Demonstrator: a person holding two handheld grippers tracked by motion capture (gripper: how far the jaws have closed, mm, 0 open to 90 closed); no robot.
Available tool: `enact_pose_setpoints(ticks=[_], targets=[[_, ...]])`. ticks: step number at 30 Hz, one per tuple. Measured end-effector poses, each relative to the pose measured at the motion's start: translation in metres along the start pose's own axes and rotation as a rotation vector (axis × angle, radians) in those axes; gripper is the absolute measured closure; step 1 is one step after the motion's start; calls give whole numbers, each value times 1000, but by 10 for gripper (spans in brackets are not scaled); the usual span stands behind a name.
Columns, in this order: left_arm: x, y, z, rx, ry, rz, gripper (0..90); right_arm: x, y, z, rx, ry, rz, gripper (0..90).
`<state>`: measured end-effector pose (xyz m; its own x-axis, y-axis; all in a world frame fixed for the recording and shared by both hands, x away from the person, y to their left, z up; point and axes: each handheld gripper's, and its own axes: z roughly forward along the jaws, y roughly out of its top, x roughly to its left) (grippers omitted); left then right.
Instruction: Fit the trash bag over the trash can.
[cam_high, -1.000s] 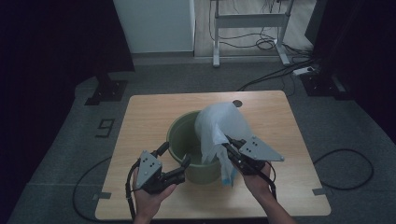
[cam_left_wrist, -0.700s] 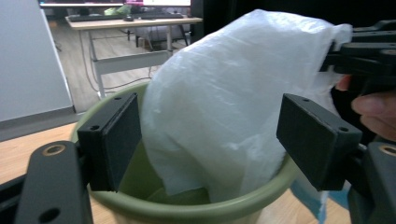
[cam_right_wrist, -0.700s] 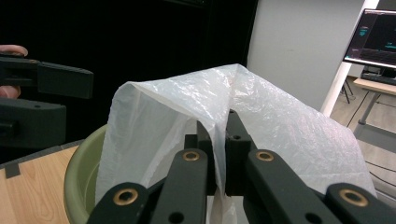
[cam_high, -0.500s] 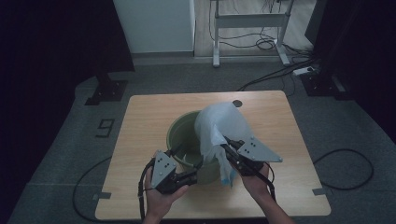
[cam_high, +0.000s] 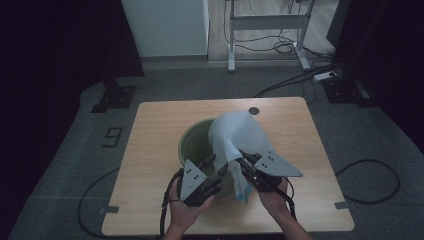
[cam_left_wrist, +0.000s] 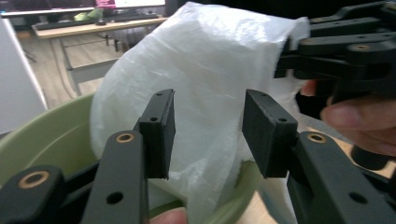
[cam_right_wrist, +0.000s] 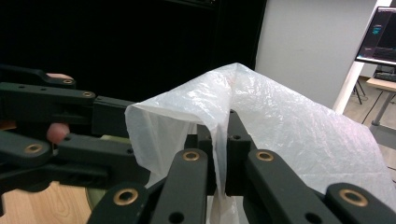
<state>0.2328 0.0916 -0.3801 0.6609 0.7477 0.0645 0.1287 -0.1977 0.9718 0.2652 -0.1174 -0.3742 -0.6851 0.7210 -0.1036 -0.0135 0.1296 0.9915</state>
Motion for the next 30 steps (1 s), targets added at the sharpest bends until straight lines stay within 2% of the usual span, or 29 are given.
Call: enact_pose_setpoints(ticks=[3, 7, 15, 19, 22, 26, 27, 30], targets=[[-2, 1, -1, -8, 14, 1, 479, -2, 0, 0, 0, -8, 3, 876], [-3, 1, 1, -6, 27, -7, 485, -3, 1, 1, -5, -12, 11, 876], [-9, -3, 5, 5, 22, 14, 486, -4, 0, 2, 0, -18, 9, 876], [-8, -3, 8, 8, 32, 1, 505, -6, 0, 2, -3, -21, 19, 876], [-7, -3, 11, 16, 47, -2, 575, -4, -1, 2, -4, -16, 20, 875], [0, -2, 11, 7, 15, -31, 774, -2, -1, 2, 0, -2, 12, 833], [2, -1, 11, 8, 8, -35, 814, -1, -2, 1, 2, 0, 9, 791], [9, -2, 12, 8, 6, -54, 889, 3, -5, -3, -8, -16, 12, 558]])
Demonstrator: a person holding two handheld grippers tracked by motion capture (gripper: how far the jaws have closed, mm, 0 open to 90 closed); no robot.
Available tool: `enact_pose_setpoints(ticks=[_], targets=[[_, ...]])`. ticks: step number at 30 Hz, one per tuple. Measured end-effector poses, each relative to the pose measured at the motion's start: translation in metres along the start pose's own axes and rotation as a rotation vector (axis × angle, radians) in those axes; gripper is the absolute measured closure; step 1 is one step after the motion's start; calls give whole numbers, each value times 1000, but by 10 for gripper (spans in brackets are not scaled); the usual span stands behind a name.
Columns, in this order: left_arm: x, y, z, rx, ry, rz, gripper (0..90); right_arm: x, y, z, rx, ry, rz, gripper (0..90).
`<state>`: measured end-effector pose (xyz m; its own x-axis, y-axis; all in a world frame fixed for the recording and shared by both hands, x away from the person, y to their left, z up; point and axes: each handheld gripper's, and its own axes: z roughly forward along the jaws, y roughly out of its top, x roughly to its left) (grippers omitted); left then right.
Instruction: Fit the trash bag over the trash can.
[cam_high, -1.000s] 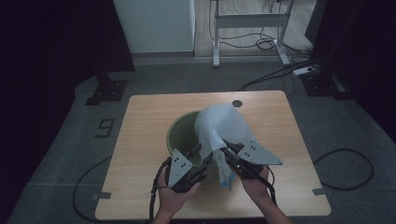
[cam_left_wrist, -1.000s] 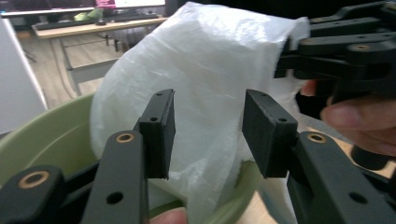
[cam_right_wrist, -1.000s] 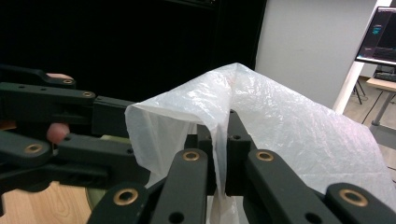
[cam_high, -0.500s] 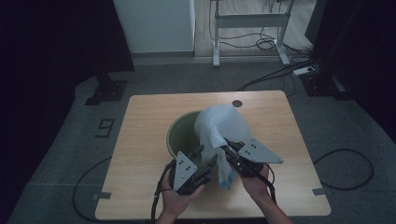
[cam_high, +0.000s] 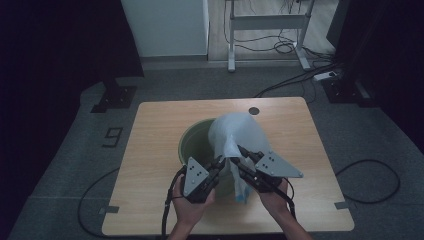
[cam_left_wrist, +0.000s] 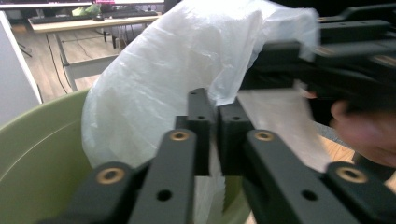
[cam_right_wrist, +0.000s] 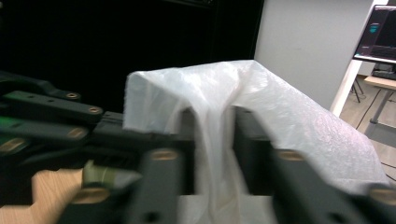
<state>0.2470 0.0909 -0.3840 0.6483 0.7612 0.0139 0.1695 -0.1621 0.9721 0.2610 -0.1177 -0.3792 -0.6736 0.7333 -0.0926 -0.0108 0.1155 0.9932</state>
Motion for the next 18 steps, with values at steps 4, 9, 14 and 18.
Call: enact_pose_setpoints(ticks=[4, 9, 14, 18], targets=[[6, -1, -1, 0, 13, -24, 900, 13, -10, -16, -6, -41, 7, 339], [8, -2, -1, -1, 21, -44, 900, 29, -32, -41, -1, -88, 29, 260], [8, -3, -1, -4, 22, -48, 900, 36, -62, -47, 45, -126, 85, 215], [9, -2, 0, -4, 25, -44, 900, 40, -81, -39, 93, -138, 117, 197]])
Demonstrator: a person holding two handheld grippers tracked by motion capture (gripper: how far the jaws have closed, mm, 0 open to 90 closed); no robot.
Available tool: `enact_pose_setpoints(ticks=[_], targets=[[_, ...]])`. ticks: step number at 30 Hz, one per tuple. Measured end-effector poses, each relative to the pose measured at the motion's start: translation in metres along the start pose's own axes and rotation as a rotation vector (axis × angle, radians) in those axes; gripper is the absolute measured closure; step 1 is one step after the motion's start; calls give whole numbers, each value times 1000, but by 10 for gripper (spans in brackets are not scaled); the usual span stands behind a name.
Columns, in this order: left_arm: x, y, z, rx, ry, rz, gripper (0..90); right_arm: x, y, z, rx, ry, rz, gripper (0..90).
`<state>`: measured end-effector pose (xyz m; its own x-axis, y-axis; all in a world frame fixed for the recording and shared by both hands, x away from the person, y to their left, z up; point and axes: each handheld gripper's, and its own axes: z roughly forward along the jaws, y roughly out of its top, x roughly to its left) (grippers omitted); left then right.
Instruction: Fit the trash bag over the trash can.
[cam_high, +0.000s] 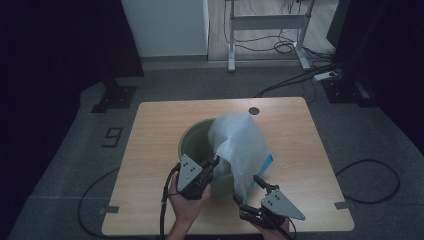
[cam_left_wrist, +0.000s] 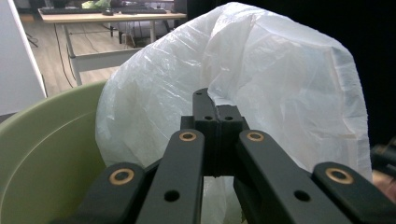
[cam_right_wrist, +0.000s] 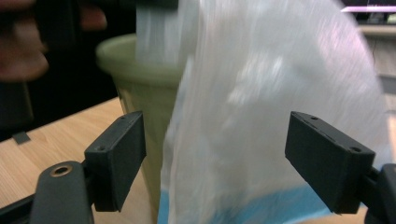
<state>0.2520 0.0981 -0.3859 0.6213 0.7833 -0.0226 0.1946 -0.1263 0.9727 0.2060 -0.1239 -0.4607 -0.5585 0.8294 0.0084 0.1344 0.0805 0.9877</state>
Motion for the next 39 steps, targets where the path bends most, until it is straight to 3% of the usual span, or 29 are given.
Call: enact_pose_setpoints(ticks=[3, 6, 10, 11, 16, 19, 30, 39], targets=[[1, 0, -1, -1, 1, -3, 900, 3, -8, 7, 18, -28, -11, 215], [2, 0, -5, -7, -2, -4, 900, 1, -14, 12, 43, -83, -24, 336], [3, 1, -10, -15, -9, -8, 900, -10, -19, 14, 37, -142, -80, 591], [3, 1, -11, -15, -9, -4, 900, -14, -20, 14, 40, -145, -73, 649], [4, 2, -15, -19, -10, 4, 900, -34, -17, 13, 44, -213, -69, 780], [5, 3, -18, -27, -17, 11, 900, -46, -10, 10, 20, -244, -54, 847], [13, 5, -30, -24, -10, 34, 900, -78, 40, -4, -109, -317, -9, 875], [15, -3, -31, 23, -39, 35, 900, -75, 91, -7, -257, -301, -35, 875]])
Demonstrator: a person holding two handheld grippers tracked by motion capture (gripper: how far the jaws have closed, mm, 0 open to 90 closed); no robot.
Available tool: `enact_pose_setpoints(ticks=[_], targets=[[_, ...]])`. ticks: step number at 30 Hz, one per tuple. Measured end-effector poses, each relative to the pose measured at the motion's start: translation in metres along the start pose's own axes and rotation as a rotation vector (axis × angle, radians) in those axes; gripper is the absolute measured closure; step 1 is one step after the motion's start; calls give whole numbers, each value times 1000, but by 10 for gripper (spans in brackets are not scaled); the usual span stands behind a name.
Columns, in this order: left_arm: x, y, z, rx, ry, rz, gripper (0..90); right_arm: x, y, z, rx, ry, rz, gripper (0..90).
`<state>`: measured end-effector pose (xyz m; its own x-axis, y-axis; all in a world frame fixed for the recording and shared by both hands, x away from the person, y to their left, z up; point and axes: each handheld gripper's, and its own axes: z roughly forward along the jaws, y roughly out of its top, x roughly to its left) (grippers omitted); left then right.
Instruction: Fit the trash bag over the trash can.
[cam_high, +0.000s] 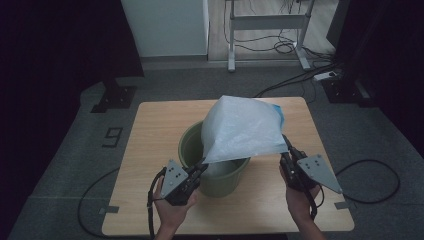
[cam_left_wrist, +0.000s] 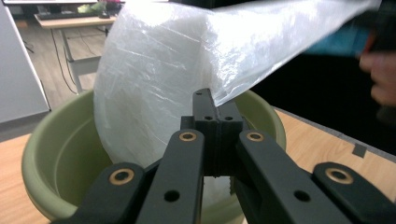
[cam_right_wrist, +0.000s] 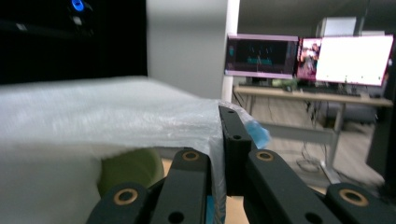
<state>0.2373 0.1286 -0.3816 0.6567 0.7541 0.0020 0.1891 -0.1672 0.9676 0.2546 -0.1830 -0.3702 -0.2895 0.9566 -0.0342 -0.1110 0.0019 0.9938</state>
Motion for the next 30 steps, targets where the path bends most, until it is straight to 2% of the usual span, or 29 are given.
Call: enact_pose_setpoints(ticks=[2, 3, 6, 9, 11, 15, 19, 23, 27, 30], targets=[[-1, -1, 0, 7, 1, 6, 889, 3, 9, 2, -22, 18, -6, 875], [-1, -2, -1, 0, 2, 10, 842, 5, 13, 2, -31, 30, -9, 875], [-5, 0, -4, -17, 25, 38, 621, 11, 18, 3, -46, 55, -35, 874], [-7, 3, -11, -8, -5, 47, 466, 12, 18, 3, -40, 63, -42, 875], [-8, 5, -17, -15, -27, 37, 413, 11, 17, 4, -35, 58, -40, 875], [-5, 12, -26, -46, -28, 6, 376, 5, 19, 5, -38, 50, -32, 876], [2, 21, -26, -57, -14, -16, 374, 4, 23, 4, -47, 53, -39, 876], [8, 29, -23, -74, -19, -17, 363, 9, 24, 5, -49, 79, -49, 876], [13, 34, -20, -65, -16, -20, 349, 17, 22, 6, -55, 124, -60, 877], [19, 39, -20, -65, -11, -42, 348, 19, 23, 6, -63, 139, -61, 878]])
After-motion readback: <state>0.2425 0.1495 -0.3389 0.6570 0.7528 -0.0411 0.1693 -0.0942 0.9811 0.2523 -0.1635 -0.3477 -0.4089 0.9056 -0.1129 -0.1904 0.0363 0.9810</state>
